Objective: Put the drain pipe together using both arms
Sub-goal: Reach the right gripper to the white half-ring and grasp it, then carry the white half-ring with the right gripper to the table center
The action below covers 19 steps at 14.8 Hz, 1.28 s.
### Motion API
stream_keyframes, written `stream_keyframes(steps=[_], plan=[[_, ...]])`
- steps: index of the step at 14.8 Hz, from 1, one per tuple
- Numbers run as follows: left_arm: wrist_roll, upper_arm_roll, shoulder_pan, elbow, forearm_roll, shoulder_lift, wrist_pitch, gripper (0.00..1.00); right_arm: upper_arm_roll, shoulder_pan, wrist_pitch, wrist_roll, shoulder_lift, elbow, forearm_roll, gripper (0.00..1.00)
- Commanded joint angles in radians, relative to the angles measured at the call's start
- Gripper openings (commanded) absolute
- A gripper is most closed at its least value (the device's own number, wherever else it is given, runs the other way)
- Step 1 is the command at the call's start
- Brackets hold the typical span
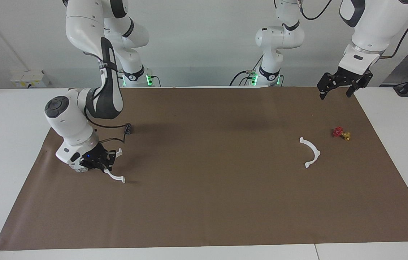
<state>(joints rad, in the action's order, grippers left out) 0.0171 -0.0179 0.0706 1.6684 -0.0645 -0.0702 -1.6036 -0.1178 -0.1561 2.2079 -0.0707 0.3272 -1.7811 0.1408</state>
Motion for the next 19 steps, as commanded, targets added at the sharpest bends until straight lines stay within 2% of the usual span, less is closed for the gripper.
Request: stream_keyframes(steps=[1,3,8,10,14,19], plan=[[-0.016,0.009,-0.015,0.036,0.017,-0.030,-0.022,1.00,0.006,-0.095,-0.056,0.251,0.004,0.052,-0.075,0.00],[-0.016,0.009,-0.015,0.036,0.017,-0.030,-0.022,1.00,0.007,-0.187,-0.057,0.360,0.004,0.052,-0.078,0.00],[-0.016,0.009,-0.015,0.036,0.017,-0.030,-0.022,1.00,0.009,-0.347,-0.039,0.486,0.029,0.057,-0.076,0.00],[-0.016,0.009,-0.015,0.036,0.017,-0.030,-0.022,1.00,0.009,-0.413,-0.022,0.540,0.087,0.087,-0.082,0.00],[-0.016,0.009,-0.015,0.036,0.017,-0.030,-0.022,1.00,0.009,-0.470,0.041,0.630,0.151,0.100,-0.087,0.00],[-0.013,0.010,-0.014,0.036,0.017,-0.030,-0.021,1.00,0.009,-0.511,0.075,0.637,0.179,0.091,-0.107,0.00]])
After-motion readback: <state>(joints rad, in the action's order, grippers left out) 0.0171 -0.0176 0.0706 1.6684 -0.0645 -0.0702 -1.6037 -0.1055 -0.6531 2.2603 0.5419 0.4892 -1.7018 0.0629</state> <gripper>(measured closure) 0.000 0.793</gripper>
